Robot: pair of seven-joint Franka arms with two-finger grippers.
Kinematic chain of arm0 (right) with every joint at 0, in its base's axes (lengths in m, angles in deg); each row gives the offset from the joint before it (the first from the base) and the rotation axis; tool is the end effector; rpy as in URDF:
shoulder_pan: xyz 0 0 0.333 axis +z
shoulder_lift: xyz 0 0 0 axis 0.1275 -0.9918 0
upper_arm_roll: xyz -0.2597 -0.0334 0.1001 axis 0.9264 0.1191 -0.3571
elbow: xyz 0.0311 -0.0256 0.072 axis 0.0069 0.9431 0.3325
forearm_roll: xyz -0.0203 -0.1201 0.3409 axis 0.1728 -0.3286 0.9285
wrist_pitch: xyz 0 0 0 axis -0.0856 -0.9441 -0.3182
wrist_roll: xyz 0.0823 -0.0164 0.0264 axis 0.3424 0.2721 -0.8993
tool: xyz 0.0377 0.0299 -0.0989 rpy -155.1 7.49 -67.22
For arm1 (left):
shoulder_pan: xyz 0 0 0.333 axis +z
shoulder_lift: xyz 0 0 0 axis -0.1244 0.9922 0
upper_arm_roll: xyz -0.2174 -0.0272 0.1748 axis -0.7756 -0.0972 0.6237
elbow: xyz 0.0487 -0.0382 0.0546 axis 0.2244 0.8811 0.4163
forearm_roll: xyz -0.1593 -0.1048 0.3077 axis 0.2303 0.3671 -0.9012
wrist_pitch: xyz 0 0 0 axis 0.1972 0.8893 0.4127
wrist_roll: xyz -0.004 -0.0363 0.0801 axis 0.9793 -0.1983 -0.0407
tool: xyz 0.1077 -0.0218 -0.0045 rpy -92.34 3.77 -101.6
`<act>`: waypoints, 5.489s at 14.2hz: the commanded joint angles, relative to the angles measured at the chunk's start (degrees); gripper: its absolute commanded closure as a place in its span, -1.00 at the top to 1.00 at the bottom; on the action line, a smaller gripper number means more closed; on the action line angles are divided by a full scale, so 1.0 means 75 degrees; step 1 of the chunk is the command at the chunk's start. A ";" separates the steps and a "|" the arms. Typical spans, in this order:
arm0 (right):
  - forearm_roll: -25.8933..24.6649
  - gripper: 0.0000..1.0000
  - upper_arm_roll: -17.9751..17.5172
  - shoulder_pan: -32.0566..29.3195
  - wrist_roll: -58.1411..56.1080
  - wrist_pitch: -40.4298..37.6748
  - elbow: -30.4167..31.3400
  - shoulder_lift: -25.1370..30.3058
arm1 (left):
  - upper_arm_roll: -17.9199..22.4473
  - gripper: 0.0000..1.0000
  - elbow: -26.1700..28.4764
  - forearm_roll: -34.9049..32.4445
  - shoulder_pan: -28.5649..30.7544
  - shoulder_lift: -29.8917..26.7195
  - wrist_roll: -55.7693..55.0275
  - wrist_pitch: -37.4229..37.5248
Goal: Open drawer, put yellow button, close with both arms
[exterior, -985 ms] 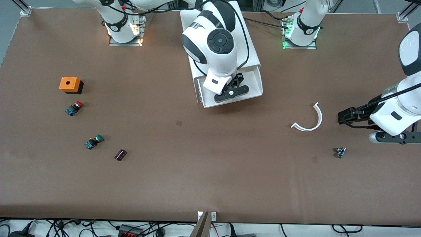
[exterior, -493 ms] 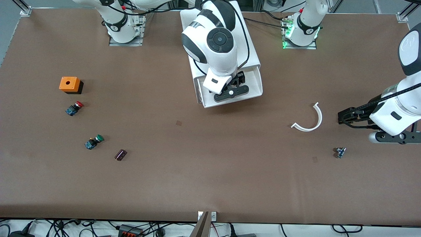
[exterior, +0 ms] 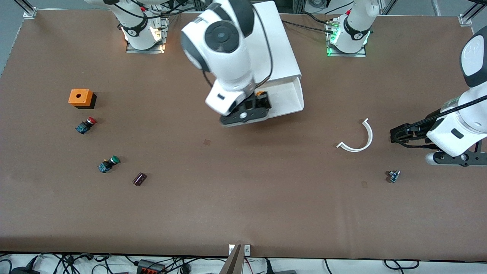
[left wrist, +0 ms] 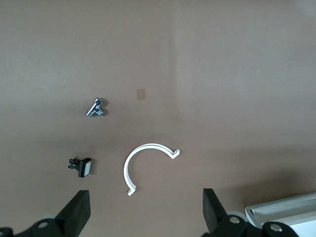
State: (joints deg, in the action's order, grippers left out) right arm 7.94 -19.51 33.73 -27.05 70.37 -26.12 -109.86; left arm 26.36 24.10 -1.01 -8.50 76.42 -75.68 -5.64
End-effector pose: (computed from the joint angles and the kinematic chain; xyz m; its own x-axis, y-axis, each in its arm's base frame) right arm 0.5341 0.4582 0.4617 0.9907 0.1009 0.0913 0.1110 -0.9874 -0.1126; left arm 0.6212 -0.0582 0.5317 0.9983 -0.0038 -0.0576 -0.0044 -0.9999 -0.0096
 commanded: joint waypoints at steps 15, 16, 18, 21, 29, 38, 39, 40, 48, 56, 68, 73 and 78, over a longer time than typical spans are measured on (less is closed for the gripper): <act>-0.0436 1.00 0.0629 -0.3387 -0.3273 -0.0842 0.1647 0.1171 | -0.1650 1.00 0.1774 -0.0080 -0.1586 0.0543 -0.3504 -0.2377; -0.0436 1.00 0.0629 -0.3586 -0.3273 -0.0878 0.1636 0.1206 | -0.1650 1.00 0.1774 -0.0092 -0.1716 0.0649 -0.3786 -0.2519; -0.0436 1.00 0.0629 -0.3926 -0.3285 -0.0867 0.1647 0.1404 | -0.1650 1.00 0.1785 -0.0115 -0.1939 0.0930 -0.4092 -0.2847; -0.0401 1.00 0.0617 -0.4289 -0.3297 -0.0832 0.1997 0.1861 | -0.1661 1.00 0.2275 -0.0139 -0.2174 0.0978 -0.4292 -0.3199; -0.0366 1.00 0.0524 -0.5544 -0.5007 -0.0878 0.3241 0.3257 | -0.2247 1.00 0.3741 -0.0104 -0.2339 0.0299 -0.5335 -0.3587; -0.0611 1.00 0.0524 -0.5381 -0.4914 -0.0623 0.4982 0.4567 | -0.2435 1.00 0.4691 0.0740 -0.2362 -0.0252 -0.5500 -0.3575; -0.0612 1.00 0.0524 -0.5381 -0.4914 -0.0342 0.5463 0.4872 | -0.2551 1.00 0.4738 0.0752 -0.2327 -0.0287 -0.5500 -0.3575; -0.0612 1.00 0.0512 -0.5381 -0.4914 -0.0118 0.5885 0.5176 | -0.2668 1.00 0.4762 0.0752 -0.2280 -0.0288 -0.5592 -0.3575; -0.0588 1.00 0.0512 -0.5287 -0.4961 -0.0198 0.5679 0.5086 | -0.2763 1.00 0.4856 0.0740 -0.2315 -0.0288 -0.5769 -0.3563; -0.0541 1.00 0.0535 -0.5264 -0.4902 -0.0327 0.5679 0.5097 | -0.2669 1.00 0.4318 -0.0170 -0.1649 -0.0346 -0.5198 -0.3388; -0.0541 1.00 0.0535 -0.5275 -0.4914 -0.0374 0.5702 0.5027 | -0.2088 1.00 0.2043 -0.0490 0.1096 -0.0872 0.0543 -0.0634; -0.0565 1.00 0.0524 -0.5252 -0.4973 -0.0374 0.5702 0.5074 | 0.0361 1.00 0.3387 0.0444 -0.0016 -0.2441 0.1740 -0.0773; -0.0600 1.00 0.0512 -0.5217 -0.4973 -0.0526 0.5679 0.5121 | 0.0940 1.00 0.4809 0.0459 -0.0276 -0.3381 0.1754 -0.2203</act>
State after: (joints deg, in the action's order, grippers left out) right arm 4.28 -15.57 -5.60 -63.78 67.30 16.52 -72.37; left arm 31.89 54.82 1.86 -9.31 54.59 -63.14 -18.35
